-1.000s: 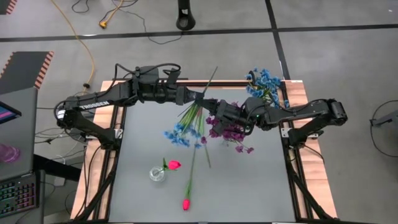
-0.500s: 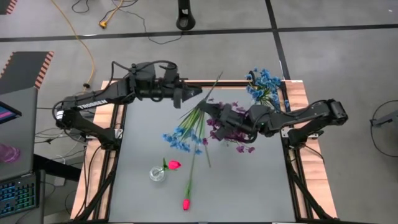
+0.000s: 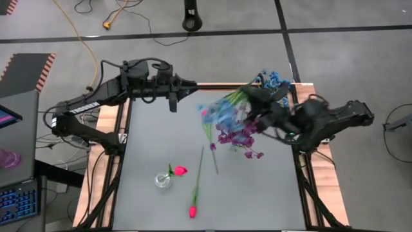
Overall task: Sort flowers into vase by color
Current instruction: Put the blue flowers into the top transparent vase
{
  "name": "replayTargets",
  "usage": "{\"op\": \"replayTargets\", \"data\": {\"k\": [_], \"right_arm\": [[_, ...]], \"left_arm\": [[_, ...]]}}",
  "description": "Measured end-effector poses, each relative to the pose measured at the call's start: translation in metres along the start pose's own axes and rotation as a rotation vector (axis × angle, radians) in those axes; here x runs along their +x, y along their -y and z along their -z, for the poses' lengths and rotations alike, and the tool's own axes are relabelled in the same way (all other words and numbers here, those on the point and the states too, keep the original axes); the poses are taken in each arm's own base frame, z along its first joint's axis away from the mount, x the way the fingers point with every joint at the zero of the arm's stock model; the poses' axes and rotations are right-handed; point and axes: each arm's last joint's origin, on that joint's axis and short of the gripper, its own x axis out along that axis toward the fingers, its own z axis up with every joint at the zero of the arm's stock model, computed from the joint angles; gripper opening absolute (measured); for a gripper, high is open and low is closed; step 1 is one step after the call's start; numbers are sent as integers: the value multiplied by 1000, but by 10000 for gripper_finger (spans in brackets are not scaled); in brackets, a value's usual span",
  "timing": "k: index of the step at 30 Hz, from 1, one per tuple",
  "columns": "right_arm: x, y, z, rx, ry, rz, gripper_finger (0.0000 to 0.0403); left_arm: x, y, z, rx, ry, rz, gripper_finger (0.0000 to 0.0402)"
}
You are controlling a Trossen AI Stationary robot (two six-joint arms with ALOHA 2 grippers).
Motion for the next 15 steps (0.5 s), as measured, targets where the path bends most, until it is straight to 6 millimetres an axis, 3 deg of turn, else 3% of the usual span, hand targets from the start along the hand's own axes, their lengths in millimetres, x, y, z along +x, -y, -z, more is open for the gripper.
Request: {"op": "replayTargets", "data": {"k": [7,15], "right_arm": [[-24,37,20,345,-154,34,49],[-52,59,53,731,-201,-24,49]], "left_arm": [[-1,-8,14,113,-118,-172,94],[1,-11,24,137,-183,-181,83]]}}
